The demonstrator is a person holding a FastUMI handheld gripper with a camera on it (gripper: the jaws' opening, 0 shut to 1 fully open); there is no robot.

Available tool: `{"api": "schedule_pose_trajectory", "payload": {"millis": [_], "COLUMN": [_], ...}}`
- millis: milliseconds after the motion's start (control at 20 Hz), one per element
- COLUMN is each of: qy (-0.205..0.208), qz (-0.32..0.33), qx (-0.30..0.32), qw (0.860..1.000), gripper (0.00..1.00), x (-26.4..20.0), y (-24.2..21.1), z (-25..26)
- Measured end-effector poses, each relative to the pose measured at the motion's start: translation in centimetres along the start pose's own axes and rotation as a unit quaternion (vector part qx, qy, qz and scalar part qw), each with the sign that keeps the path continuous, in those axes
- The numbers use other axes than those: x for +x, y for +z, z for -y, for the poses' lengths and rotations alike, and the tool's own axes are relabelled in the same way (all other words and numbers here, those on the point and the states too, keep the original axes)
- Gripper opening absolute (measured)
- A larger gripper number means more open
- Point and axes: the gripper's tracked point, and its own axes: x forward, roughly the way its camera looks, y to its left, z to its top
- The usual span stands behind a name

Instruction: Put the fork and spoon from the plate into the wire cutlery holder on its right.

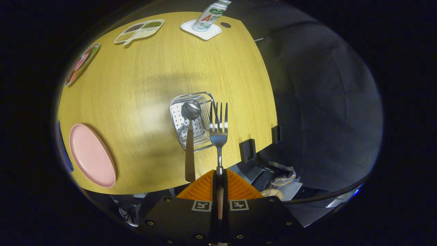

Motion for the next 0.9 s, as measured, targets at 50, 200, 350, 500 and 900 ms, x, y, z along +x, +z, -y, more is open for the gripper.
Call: {"api": "schedule_pose_trajectory", "payload": {"millis": [50,200,350,500,900], "qy": [-0.001,0.000,0.001,-0.004,-0.004], "qz": [-0.005,-0.011,-0.019,-0.026,-0.043], "qx": [-0.009,-0.040,-0.059,-0.074,-0.099], "qw": [1.000,0.999,0.998,0.997,0.994], "gripper": [0.05,0.05,0.05,0.05,0.09], "x": [0.3,0.8,1.0,1.2,1.4], "y": [0.0,0.3,0.5,0.5,0.6], "z": [0.1,-0.2,-0.6,-0.7,-0.3]}}
